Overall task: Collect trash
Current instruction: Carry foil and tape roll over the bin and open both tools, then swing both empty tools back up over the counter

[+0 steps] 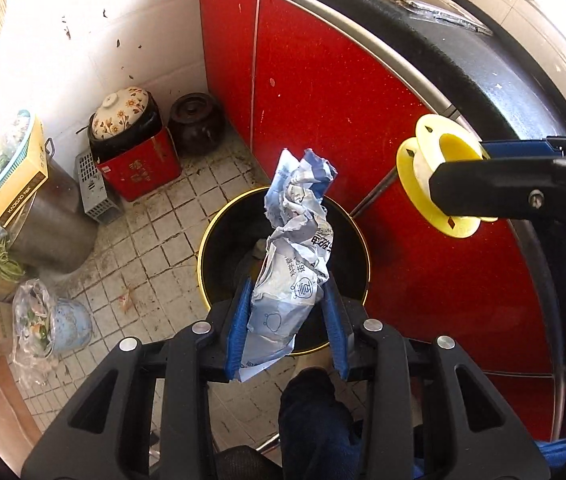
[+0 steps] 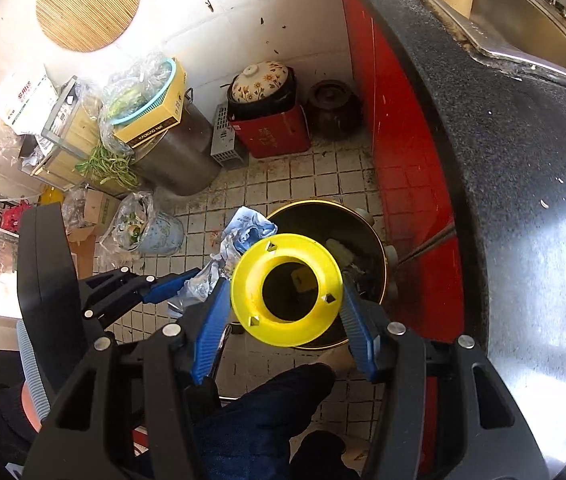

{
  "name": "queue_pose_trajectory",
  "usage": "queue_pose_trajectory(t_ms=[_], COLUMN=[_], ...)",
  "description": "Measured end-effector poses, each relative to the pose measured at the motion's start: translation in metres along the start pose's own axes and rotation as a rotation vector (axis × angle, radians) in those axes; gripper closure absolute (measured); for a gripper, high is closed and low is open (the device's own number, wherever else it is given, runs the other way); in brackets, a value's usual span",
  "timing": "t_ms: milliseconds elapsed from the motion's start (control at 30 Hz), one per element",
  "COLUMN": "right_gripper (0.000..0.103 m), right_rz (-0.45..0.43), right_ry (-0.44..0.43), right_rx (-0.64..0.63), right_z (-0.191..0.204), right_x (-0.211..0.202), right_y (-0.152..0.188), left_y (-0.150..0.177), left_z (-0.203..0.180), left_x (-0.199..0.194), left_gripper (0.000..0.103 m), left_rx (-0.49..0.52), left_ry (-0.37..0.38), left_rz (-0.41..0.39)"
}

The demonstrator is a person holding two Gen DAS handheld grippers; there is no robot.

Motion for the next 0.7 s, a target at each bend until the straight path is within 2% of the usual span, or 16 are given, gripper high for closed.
queue_pose_trajectory(t_ms=[100, 167, 200, 367, 400, 433, 500, 567, 700], right_gripper=[0.049, 0.045, 0.038, 0.036, 0.036, 0.034, 0.029, 0.025, 0.018], right_rz=[-0.001, -0.001, -0.002, -0.022, -0.027, -0.038, -0.063, -0.095, -0.173], right_ry=[0.004, 0.014, 0.013, 0.001, 0.002, 0.005, 0.008, 0.022, 0.052], right_rx=[-0.006, -0.005, -0.001, 0.007, 0.007, 0.01, 0.022, 0.047, 0.138], right_z=[0.002, 0.001, 0.002, -0.002, -0.003, -0.006, -0.012, -0.022, -0.057], right_x=[0.0, -0.001, -0.002, -0.015, -0.019, -0.026, -0.04, -0.057, -0.1], right_y=[-0.003, -0.005, -0.005, -0.002, -0.001, 0.003, 0.012, 0.023, 0.06], left_y=[-0.002, -0.004, -0.004, -0.003, -0.003, -0.003, -0.002, -0.003, -0.009], left_z=[-0.001, -0.001, -0.001, 0.0, 0.0, -0.001, -0.006, -0.016, -0.051], left_x=[0.001, 0.001, 0.001, -0.005, -0.007, -0.009, -0.017, -0.028, -0.048], left_gripper=[0.068, 0.057, 0.05, 0.046, 0.041, 0.037, 0.019, 0.012, 0.009], left_rx=[0.008, 0.014, 0.016, 0.025, 0.024, 0.025, 0.035, 0.059, 0.15], left_ry=[0.013, 0.017, 0.017, -0.004, -0.007, -0.011, -0.022, -0.054, -0.078], left_rz=[0.004, 0.002, 0.001, -0.008, -0.009, -0.01, -0.023, -0.041, -0.07])
Point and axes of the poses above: each gripper's, at about its wrist camera, not at the fingertips, and x roughly the way its jaws point, z to its left, y to its underside, the point moved 8 cm from there along x, roughly the way its jaws point, and after that the axes turned 15 degrees about z, right-handed, at the moved point
